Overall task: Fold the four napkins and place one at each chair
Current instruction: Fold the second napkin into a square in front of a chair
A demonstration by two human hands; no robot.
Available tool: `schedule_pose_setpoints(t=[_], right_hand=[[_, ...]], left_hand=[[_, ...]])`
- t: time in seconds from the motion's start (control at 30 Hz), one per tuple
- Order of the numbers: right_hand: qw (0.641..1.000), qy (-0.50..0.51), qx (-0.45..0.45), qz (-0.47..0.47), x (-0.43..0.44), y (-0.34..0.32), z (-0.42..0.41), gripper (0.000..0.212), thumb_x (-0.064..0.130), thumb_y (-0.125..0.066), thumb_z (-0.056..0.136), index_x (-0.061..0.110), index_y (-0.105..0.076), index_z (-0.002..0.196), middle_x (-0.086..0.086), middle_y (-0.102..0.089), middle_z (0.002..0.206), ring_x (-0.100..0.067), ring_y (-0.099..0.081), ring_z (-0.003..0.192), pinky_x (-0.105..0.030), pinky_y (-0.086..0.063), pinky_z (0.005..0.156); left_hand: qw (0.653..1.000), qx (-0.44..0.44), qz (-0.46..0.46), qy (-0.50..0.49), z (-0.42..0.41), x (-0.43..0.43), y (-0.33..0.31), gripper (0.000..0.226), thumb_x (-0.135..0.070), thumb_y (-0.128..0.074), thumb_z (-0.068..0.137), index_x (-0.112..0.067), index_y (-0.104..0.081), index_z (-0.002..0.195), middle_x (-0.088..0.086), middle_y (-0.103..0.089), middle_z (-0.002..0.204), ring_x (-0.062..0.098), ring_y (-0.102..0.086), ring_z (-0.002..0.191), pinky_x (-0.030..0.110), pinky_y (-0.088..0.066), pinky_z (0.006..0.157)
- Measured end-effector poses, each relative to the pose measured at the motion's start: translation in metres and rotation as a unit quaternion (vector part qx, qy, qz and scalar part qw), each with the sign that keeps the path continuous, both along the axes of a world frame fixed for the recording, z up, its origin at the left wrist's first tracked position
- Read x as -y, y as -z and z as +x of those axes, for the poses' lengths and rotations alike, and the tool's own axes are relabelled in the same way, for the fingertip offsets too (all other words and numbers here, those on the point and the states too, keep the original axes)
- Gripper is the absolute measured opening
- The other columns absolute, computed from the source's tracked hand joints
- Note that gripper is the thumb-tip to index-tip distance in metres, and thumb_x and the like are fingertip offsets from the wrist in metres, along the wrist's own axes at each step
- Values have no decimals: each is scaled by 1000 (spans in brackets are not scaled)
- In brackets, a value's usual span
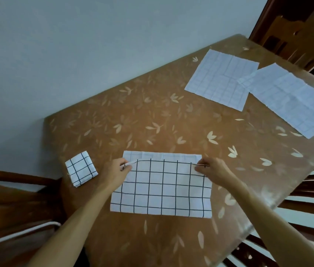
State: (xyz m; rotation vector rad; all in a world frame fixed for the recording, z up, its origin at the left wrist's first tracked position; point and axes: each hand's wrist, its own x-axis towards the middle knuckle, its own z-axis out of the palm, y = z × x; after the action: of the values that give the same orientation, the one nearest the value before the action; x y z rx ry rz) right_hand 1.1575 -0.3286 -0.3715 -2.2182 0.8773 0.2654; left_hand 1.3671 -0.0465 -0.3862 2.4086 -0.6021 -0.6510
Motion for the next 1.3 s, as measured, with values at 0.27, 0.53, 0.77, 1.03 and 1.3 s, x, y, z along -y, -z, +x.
schedule_pose_setpoints(t=[0.27,0.53,0.77,1.03,1.3], right_hand=[[998,-23,13,-50,38,67,43,14,21,-61,92,14,-69,101,-2,-72,93,-23,-67,86,-32,-53,69],[980,-94,54,-166,45,108,55,24,19,-71,86,15,-67,108,-4,-63,102,-27,-61,91,-40,-53,77],[956,-197,73,-204,-8,115,57,63,30,-58,94,12,-35,149,-9,-23,160,-28,-21,148,-45,-25,118],[958,-204,21,-200,-55,138,39,64,42,-26,102,5,-19,154,-13,-9,163,-29,-7,151,-45,-9,118],[950,-222,-2,-221,-51,138,33,68,47,-30,101,7,-18,154,-13,-9,163,-28,-6,151,-44,-7,118]], left_hand=[[984,114,137,-22,40,67,45,19,-28,-63,93,-10,-70,97,13,-65,95,35,-63,91,40,-51,71],[938,216,270,-23,32,87,75,30,-35,-66,86,-19,-64,111,13,-55,123,32,-56,104,44,-49,86],[930,254,147,221,-8,101,94,58,-37,-47,100,-15,-34,151,17,-20,162,34,-20,149,50,-26,118],[912,224,203,276,-39,91,115,73,-58,-24,102,-16,-4,158,14,5,165,30,5,153,51,-16,122],[911,215,219,277,-44,82,113,75,-63,-13,100,-17,0,158,12,10,165,29,9,152,52,-17,121]])
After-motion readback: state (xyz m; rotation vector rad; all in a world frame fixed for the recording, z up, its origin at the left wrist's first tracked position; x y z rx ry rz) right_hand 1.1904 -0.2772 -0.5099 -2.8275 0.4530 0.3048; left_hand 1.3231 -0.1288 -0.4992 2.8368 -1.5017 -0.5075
